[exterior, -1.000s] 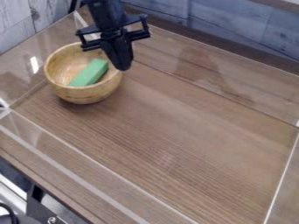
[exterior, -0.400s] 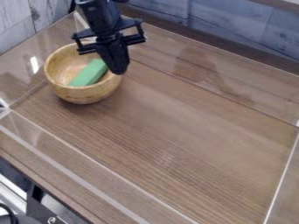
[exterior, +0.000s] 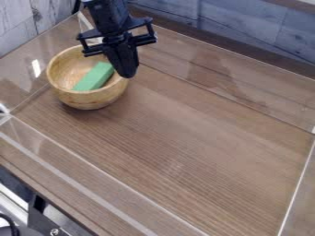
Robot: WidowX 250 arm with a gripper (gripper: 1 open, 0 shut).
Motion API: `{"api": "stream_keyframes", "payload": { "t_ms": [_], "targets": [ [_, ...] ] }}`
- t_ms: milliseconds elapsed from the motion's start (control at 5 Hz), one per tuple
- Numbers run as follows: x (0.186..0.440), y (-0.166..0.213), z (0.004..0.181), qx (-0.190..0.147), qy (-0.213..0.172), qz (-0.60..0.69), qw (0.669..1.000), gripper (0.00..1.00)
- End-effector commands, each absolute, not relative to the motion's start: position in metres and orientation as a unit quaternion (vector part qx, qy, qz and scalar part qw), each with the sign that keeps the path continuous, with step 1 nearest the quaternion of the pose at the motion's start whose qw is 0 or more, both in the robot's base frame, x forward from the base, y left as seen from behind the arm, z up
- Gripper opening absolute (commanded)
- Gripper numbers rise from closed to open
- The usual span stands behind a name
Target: Move green stick from inside the wooden bowl to the table next to it
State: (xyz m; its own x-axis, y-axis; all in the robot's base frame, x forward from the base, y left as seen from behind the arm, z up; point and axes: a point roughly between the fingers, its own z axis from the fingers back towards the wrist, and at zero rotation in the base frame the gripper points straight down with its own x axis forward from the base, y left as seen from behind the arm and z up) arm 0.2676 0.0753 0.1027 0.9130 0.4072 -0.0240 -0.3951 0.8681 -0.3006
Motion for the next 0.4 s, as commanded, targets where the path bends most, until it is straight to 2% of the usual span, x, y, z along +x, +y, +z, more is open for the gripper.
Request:
{"api": "stream_keyframes", "payload": {
  "t_ms": [0,200],
  "targets": [
    [0.2717,0.0725,0.1236,-0.146,-0.046,0.184,0.971,0.00],
    [0.2715,0.0727,0.1293,-0.146,-0.045,0.166,0.974,0.00]
  ]
}}
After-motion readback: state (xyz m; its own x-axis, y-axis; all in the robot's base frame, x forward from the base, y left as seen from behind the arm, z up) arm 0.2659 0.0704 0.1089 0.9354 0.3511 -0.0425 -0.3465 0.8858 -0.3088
